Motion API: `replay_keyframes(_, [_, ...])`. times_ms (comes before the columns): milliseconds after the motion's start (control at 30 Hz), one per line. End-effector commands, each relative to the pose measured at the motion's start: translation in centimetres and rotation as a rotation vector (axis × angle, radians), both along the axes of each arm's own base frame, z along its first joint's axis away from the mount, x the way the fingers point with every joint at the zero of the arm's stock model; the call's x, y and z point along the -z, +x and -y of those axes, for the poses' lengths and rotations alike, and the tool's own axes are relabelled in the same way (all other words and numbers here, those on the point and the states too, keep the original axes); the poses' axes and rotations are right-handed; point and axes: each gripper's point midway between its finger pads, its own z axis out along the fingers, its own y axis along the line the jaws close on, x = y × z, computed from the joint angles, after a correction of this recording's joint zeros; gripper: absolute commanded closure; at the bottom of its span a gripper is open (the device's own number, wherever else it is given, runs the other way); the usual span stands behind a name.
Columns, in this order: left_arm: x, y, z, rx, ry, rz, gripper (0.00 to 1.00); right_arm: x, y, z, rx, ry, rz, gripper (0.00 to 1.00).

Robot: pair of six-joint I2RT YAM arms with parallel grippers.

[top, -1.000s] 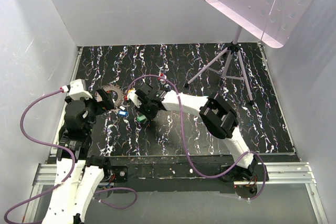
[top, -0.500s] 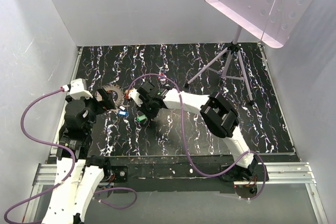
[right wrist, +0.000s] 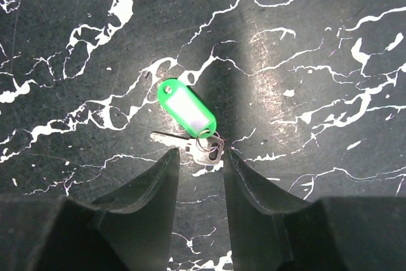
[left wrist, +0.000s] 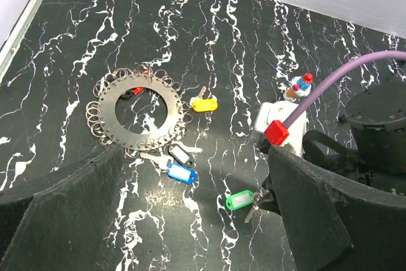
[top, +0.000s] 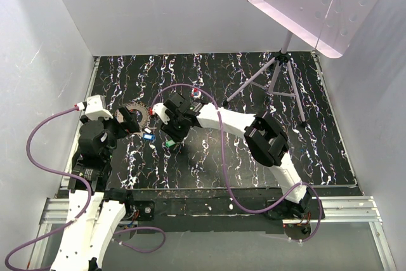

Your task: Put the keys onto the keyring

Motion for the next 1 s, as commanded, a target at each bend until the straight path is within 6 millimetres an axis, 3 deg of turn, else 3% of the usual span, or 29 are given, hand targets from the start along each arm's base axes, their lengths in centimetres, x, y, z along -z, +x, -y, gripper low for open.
replay_keyframes(0, [0.4, 0.2, -0.1, 0.002, 0.012, -0.007, 0.02, -1.8, 0.6, -1.1, -0.006, 0.033, 0.016, 0.58])
replay_keyframes(967, [0.3, 0.2, -0.2, -0.001, 0.015, -0.004, 0.02, 2.2, 0.7, -0.6, -0.007, -0.051, -0.011, 0.56])
